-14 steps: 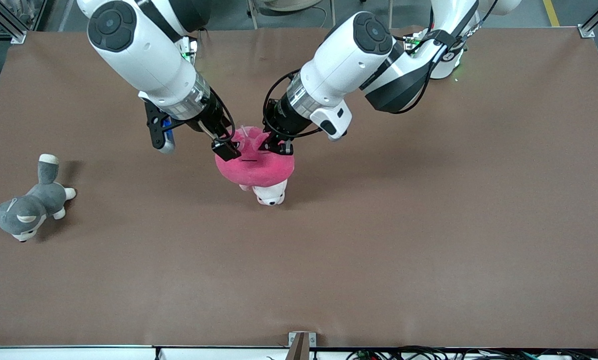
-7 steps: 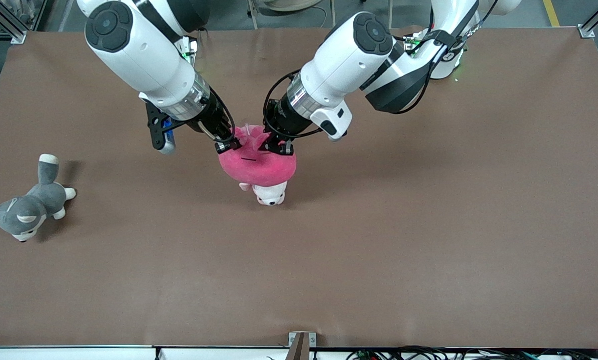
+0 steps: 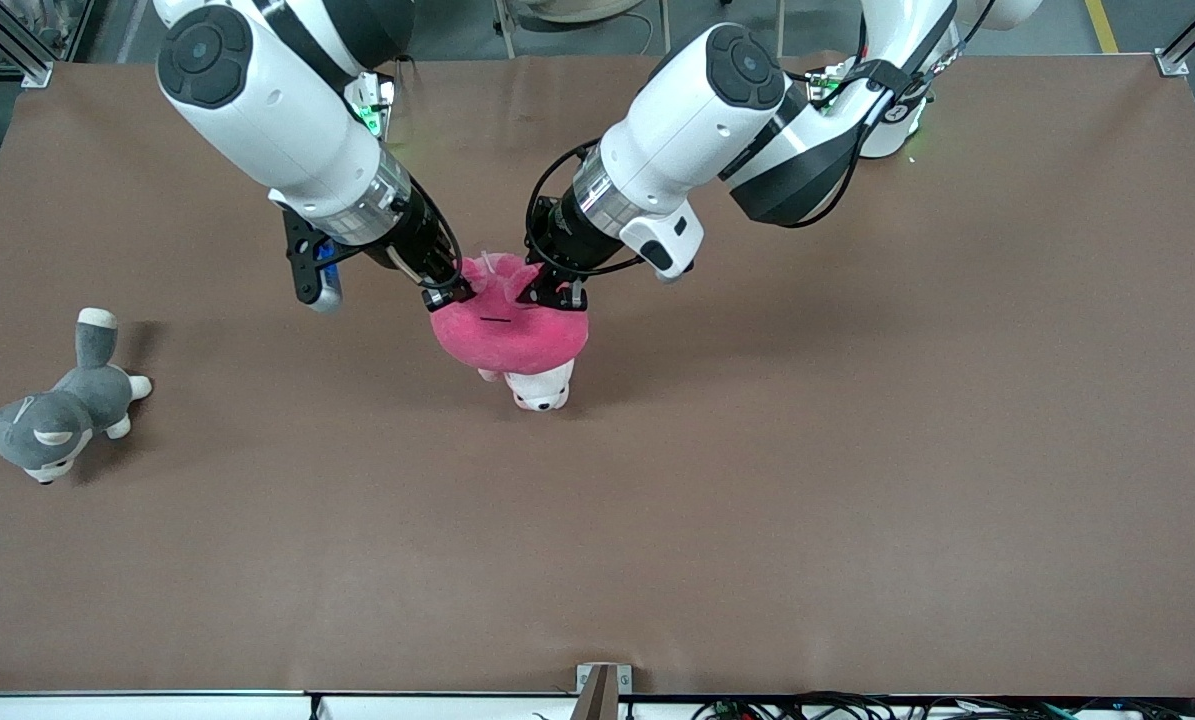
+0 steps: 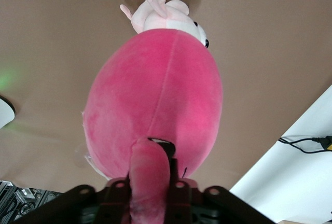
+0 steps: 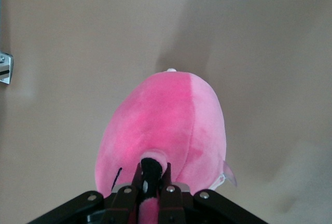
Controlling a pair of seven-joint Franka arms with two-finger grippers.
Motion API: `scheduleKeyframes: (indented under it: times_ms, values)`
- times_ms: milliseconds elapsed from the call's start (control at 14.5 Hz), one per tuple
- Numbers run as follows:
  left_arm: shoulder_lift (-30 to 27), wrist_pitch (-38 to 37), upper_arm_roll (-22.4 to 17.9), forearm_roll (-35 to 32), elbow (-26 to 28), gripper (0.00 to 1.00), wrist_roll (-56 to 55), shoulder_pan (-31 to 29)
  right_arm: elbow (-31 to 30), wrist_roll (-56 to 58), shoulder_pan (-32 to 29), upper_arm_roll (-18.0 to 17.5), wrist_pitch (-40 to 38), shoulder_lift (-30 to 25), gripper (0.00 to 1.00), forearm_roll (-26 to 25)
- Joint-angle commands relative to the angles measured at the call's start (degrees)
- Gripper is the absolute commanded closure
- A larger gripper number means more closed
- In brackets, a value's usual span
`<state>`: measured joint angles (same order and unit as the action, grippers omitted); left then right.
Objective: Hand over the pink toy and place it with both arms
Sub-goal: 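Open the left gripper and carry the plush toward the grey cat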
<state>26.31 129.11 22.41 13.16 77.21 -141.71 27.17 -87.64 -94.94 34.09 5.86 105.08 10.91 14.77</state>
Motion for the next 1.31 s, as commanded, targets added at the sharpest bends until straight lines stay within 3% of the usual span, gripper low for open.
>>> scheduleKeyframes:
  times_ms: [0, 415, 622, 760, 1244]
  values:
    - [-1.69, -0.09, -0.52, -1.99, -0.39, 0.00, 0.38, -0.01, -0.86, 5.10, -3.75, -0.06, -0.49, -0.81, 1.00, 1.49]
    - [-4.07, -1.49, -0.52, -7.87, -0.13, 0.00, 0.64, -3.61, -10.42, 32.58, -16.39, 0.12, -3.75, -3.61, 1.00, 1.49]
    - [-3.90, -7.37, -0.52, -11.47, 0.14, 0.00, 4.93, -6.95, -15.88, 45.60, -23.35, 0.20, -3.48, -4.50, 1.00, 1.31]
    - [-3.72, -11.23, -0.52, -13.50, 0.05, 0.00, 8.71, -9.84, -19.13, 49.66, -25.90, 0.21, -2.09, -4.59, 1.00, 1.22]
    - [-3.63, -14.06, -0.52, -13.69, 0.67, 0.00, 22.16, -19.26, -30.12, 53.98, -26.79, 0.29, 7.41, -4.06, 1.00, -0.27]
